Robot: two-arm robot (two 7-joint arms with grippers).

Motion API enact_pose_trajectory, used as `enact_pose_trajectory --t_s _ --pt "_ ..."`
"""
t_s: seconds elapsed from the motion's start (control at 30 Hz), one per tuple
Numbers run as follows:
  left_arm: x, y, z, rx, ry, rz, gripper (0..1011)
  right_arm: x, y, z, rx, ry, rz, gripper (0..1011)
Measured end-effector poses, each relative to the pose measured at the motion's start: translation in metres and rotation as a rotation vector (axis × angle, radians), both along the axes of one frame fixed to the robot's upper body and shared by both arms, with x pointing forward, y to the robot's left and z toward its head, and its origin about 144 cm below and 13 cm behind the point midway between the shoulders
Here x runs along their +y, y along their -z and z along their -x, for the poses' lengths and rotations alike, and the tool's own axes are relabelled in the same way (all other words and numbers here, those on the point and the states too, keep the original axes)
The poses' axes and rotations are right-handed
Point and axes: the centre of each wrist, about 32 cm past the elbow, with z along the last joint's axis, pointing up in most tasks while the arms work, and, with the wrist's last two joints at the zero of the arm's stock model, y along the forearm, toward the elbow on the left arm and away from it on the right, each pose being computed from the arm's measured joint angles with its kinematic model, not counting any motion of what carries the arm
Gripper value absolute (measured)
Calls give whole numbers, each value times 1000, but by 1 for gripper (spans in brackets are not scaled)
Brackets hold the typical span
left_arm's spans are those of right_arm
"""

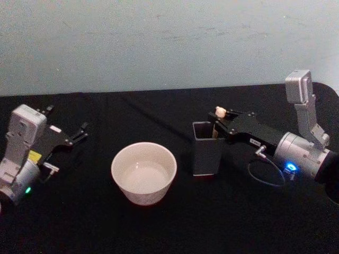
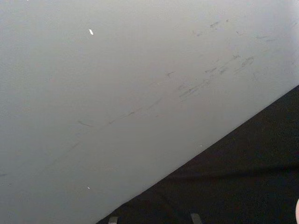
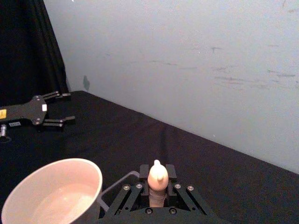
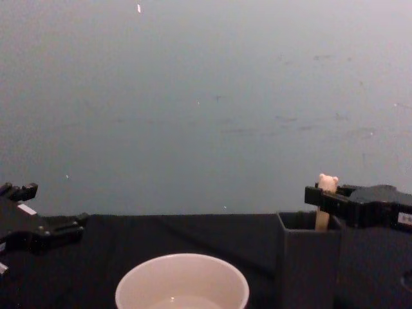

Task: Pick up the stirring spoon with one hand, stir inside the cup, then place it back in its original position.

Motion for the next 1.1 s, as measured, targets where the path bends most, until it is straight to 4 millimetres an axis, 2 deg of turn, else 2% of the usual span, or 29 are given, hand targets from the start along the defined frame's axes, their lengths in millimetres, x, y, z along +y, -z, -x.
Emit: enact_pose_trajectory --t_s 0.47,0.9,1.1 --pt "0 0 0 0 0 0 1001 4 -13 3 -30 -4 -44 200" --pt "0 0 0 0 0 0 1001 0 -46 5 -168 -10 -126 200" --pt "0 0 0 0 0 0 1001 1 -56 4 -220 -26 -155 200"
